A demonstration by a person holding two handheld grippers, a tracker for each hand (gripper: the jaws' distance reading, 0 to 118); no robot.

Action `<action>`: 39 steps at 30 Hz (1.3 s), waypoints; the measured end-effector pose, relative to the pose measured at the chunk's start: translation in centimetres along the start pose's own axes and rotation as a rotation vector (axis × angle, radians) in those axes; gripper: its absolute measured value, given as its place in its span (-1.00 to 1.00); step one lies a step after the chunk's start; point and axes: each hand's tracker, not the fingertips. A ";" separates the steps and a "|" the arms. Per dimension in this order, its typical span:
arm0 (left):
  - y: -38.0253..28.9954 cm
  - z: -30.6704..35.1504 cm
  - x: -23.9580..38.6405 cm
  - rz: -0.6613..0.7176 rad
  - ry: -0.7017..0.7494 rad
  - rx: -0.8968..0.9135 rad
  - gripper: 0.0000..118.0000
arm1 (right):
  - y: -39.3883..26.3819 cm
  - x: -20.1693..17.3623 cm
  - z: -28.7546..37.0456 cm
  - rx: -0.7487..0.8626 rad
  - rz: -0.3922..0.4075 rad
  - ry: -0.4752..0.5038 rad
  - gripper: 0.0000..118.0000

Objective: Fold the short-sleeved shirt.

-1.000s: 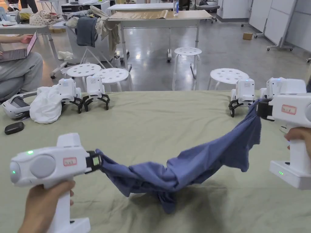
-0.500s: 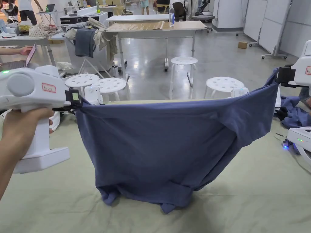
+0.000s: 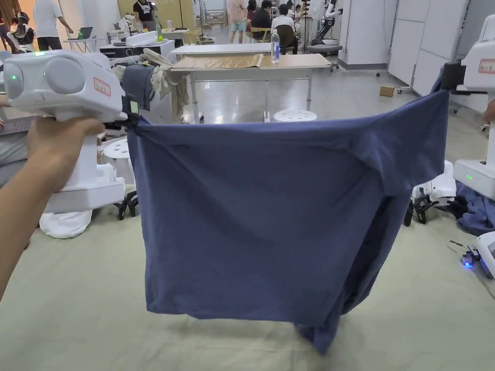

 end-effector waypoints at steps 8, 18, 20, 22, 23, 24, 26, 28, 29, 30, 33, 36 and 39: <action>4.7 -0.1 0.6 -0.045 0.033 0.119 -0.95 | 5.5 -0.5 -1.2 0.119 -0.027 0.002 -0.91; -1.1 -3.6 0.8 -0.047 0.015 0.042 -0.95 | 0.0 0.1 -2.5 0.045 -0.036 0.007 -0.91; -2.9 -4.7 0.8 -0.038 0.012 0.006 -0.95 | -2.0 0.2 -2.8 0.011 -0.045 0.009 -0.91; -5.4 -5.7 0.8 -0.025 -0.005 -0.030 -0.95 | -4.4 0.2 -3.1 -0.032 -0.037 0.005 -0.91; -6.5 -6.1 0.8 -0.022 -0.006 -0.048 -0.95 | -5.5 0.3 -3.3 -0.044 -0.034 0.010 -0.91; -7.9 -6.5 0.9 -0.031 -0.004 -0.076 -0.95 | -6.8 0.4 -3.4 -0.071 -0.032 0.006 -0.91; -10.2 -7.2 1.0 -0.042 0.007 -0.119 -0.95 | -9.1 0.7 -3.5 -0.112 -0.061 0.011 -0.91; -12.5 -7.8 0.9 -0.036 -0.001 -0.147 -0.95 | -11.3 0.9 -3.7 -0.143 -0.067 0.008 -0.91; -13.4 -8.0 0.9 -0.030 0.001 -0.162 -0.95 | -12.2 0.9 -3.7 -0.154 -0.062 0.003 -0.91; -14.5 -8.2 0.8 -0.020 0.001 -0.179 -0.95 | -13.2 1.0 -3.6 -0.169 -0.063 0.001 -0.91; -17.1 -8.0 1.0 -0.029 0.006 -0.207 -0.95 | -15.6 1.3 -3.2 -0.206 -0.086 0.006 -0.91; -19.0 -7.3 0.9 -0.021 -0.002 -0.234 -0.95 | -17.4 1.5 -2.2 -0.233 -0.085 0.011 -0.91; -20.5 -6.2 0.6 0.001 -0.014 -0.246 -0.95 | -18.7 1.4 -0.2 -0.244 -0.087 0.021 -0.91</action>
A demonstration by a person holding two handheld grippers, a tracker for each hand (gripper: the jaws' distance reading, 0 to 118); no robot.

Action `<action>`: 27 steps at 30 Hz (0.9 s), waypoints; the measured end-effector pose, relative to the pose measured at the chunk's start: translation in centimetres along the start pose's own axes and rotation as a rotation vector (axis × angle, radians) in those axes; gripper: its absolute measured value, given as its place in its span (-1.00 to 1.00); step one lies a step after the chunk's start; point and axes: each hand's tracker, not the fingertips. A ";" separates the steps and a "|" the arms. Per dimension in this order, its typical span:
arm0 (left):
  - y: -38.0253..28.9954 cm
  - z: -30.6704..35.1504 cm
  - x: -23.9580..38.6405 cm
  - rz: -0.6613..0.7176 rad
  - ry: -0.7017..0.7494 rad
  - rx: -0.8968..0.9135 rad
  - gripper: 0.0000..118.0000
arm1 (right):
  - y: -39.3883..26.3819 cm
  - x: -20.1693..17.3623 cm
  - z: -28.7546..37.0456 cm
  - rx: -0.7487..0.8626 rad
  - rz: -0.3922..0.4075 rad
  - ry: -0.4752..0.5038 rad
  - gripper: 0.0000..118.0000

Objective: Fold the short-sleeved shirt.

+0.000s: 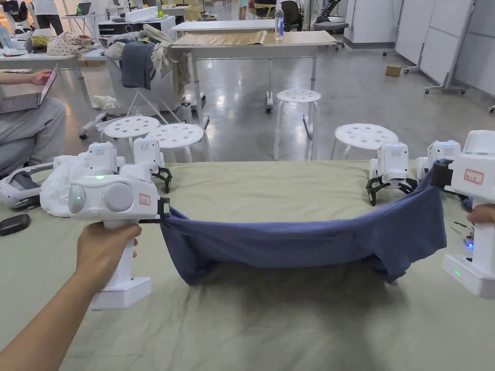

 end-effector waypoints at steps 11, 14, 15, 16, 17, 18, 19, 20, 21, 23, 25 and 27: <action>-10.2 5.1 -0.7 0.024 -0.030 -0.039 -0.95 | -8.7 0.8 9.2 -0.026 -0.004 0.045 -0.91; -13.3 6.4 -1.1 0.032 -0.036 -0.059 -0.95 | -11.3 1.3 11.6 -0.045 -0.018 0.044 -0.91; -14.4 6.8 -1.2 0.034 -0.034 -0.069 -0.95 | -12.3 1.5 12.4 -0.052 -0.030 0.047 -0.91; -15.3 7.2 -1.3 0.033 -0.032 -0.078 -0.95 | -13.0 1.7 13.1 -0.055 -0.046 0.052 -0.91; -16.0 7.5 -1.5 0.032 -0.028 -0.083 -0.95 | -13.7 1.8 13.9 -0.061 -0.060 0.052 -0.91; -16.9 7.9 -1.6 0.031 -0.023 -0.091 -0.95 | -14.4 2.0 14.7 -0.058 -0.069 0.053 -0.91; -17.6 8.3 -1.8 0.034 -0.023 -0.098 -0.95 | -15.2 2.1 15.5 -0.062 -0.077 0.054 -0.91; -18.3 8.7 -1.9 0.043 -0.026 -0.104 -0.95 | -15.8 2.2 16.2 -0.063 -0.079 0.054 -0.91; -19.0 9.0 -2.3 0.051 -0.028 -0.108 -0.95 | -16.6 2.3 17.0 -0.062 -0.088 0.057 -0.91; -20.2 9.8 -2.5 0.061 -0.027 -0.115 -0.95 | -17.8 2.4 18.2 -0.072 -0.095 0.058 -0.91; -21.5 10.7 -2.8 0.062 -0.030 -0.118 -0.95 | -19.0 2.4 19.5 -0.082 -0.095 0.061 -0.91; -22.7 11.7 -3.0 0.061 -0.029 -0.123 -0.95 | -20.4 3.0 20.2 -0.090 -0.096 0.060 -0.91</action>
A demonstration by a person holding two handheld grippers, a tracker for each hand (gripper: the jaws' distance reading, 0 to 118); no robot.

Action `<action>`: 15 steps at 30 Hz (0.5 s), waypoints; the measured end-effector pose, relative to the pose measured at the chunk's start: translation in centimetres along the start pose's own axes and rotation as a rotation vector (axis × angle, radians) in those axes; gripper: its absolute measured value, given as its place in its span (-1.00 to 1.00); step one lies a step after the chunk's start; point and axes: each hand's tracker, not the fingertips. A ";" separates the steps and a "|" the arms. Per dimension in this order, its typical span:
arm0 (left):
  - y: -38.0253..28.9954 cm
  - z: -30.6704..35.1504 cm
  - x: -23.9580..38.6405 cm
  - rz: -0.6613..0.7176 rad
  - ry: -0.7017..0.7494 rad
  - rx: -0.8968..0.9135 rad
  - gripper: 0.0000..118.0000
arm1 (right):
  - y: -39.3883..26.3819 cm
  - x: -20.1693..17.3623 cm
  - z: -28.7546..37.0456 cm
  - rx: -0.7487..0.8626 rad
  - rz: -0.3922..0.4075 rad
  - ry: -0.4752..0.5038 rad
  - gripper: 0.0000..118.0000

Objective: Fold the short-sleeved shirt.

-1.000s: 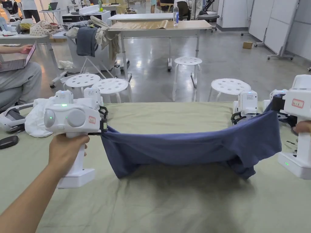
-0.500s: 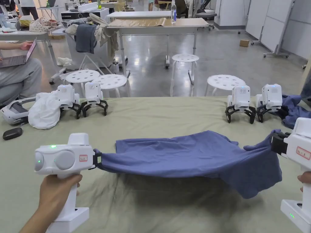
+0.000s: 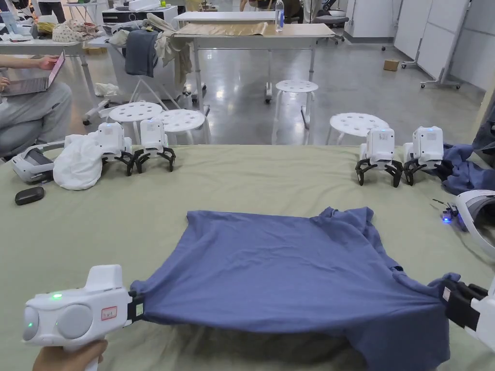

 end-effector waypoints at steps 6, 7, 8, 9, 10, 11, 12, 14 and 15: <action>-4.6 2.6 -1.5 0.039 -0.010 -0.021 -0.95 | -3.5 1.2 3.5 -0.036 -0.018 0.007 -0.91; -5.5 3.0 -1.8 0.046 -0.013 -0.027 -0.95 | -4.0 1.3 4.2 -0.042 -0.021 0.006 -0.91; -6.2 3.3 -1.9 0.048 -0.012 -0.030 -0.95 | -4.6 1.2 4.8 -0.046 -0.021 0.002 -0.91; -7.0 3.6 -2.0 0.051 -0.005 -0.039 -0.95 | -5.1 1.4 5.3 -0.053 -0.023 0.004 -0.91; -8.0 4.0 -2.0 0.052 -0.003 -0.044 -0.95 | -5.7 1.5 5.7 -0.066 -0.029 0.006 -0.91; -8.6 4.2 -2.1 0.052 0.001 -0.047 -0.95 | -6.1 1.6 6.0 -0.074 -0.028 0.002 -0.91; -9.3 4.4 -2.1 0.051 0.007 -0.059 -0.95 | -6.8 1.6 6.4 -0.079 -0.034 -0.002 -0.91; -10.5 4.9 -2.2 0.051 0.016 -0.065 -0.95 | -7.7 1.9 6.9 -0.097 -0.050 -0.010 -0.91; -11.0 5.2 -2.3 0.055 0.019 -0.069 -0.95 | -8.3 2.1 7.2 -0.107 -0.064 -0.013 -0.91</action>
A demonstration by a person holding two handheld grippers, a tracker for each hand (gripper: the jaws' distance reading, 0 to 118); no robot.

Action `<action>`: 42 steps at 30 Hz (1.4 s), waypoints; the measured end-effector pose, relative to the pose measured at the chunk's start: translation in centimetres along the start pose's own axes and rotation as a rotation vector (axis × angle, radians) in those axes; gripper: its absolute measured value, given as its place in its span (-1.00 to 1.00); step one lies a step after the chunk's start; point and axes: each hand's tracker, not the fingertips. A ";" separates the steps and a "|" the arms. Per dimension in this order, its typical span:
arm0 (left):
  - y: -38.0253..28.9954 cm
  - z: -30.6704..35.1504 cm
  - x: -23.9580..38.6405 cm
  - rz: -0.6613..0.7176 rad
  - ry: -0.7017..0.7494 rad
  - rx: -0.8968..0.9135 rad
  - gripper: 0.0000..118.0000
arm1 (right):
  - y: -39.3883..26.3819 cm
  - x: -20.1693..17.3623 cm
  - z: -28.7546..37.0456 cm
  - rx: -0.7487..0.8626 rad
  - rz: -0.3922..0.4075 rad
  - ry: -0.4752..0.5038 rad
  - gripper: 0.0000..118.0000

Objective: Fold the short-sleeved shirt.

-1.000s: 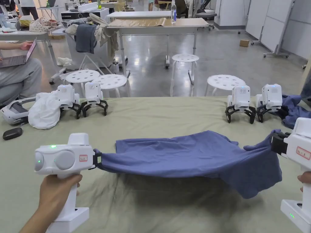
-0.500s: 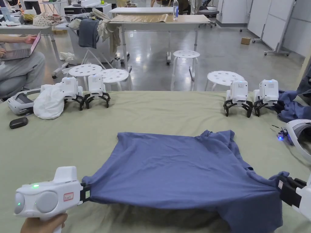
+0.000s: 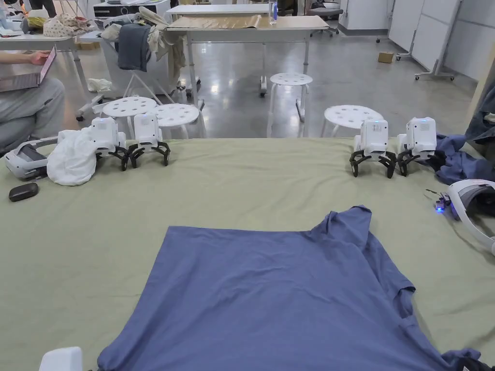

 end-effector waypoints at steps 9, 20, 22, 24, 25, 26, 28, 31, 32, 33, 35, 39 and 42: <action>-2.4 0.9 -0.2 -0.009 0.026 -0.027 -0.95 | -3.7 0.6 0.0 -0.068 -0.040 -0.044 -0.91; -4.7 -2.1 -0.1 0.023 0.056 -0.126 -0.95 | -7.0 2.7 -4.2 -0.238 -0.084 -0.127 -0.91; -5.1 -2.6 0.0 0.022 0.062 -0.155 -0.95 | -7.3 2.8 -4.7 -0.265 -0.087 -0.137 -0.91; -5.2 -2.9 0.0 0.022 0.068 -0.160 -0.95 | -7.6 2.8 -5.0 -0.279 -0.086 -0.146 -0.91; -5.2 -3.0 0.0 0.028 0.067 -0.160 -0.95 | -7.7 2.7 -5.0 -0.280 -0.090 -0.146 -0.91; -5.2 -3.0 -0.1 0.032 0.068 -0.162 -0.95 | -7.7 2.7 -5.1 -0.285 -0.094 -0.148 -0.91; -5.0 -2.9 -0.1 0.041 0.067 -0.167 -0.95 | -7.8 2.7 -5.1 -0.288 -0.099 -0.152 -0.90; -4.9 -2.6 0.0 0.025 0.064 -0.164 -0.94 | -7.7 2.5 -4.9 -0.279 -0.100 -0.152 -0.90; -4.9 -2.5 0.0 0.023 0.062 -0.162 -0.93 | -7.6 2.5 -4.8 -0.277 -0.100 -0.151 -0.90; -4.9 -2.4 0.0 0.022 0.059 -0.160 -0.90 | -7.5 2.4 -4.6 -0.277 -0.099 -0.151 -0.89; -4.7 -2.3 0.1 0.024 0.059 -0.156 -0.67 | -7.2 2.2 -4.4 -0.274 -0.096 -0.145 -0.85; -4.2 -1.7 0.5 0.036 0.076 -0.135 0.38 | -6.3 1.7 -3.9 -0.242 -0.068 -0.165 0.13; -3.5 -0.9 1.0 0.029 0.077 -0.082 0.76 | -5.5 1.4 -3.4 -0.209 -0.058 -0.155 0.48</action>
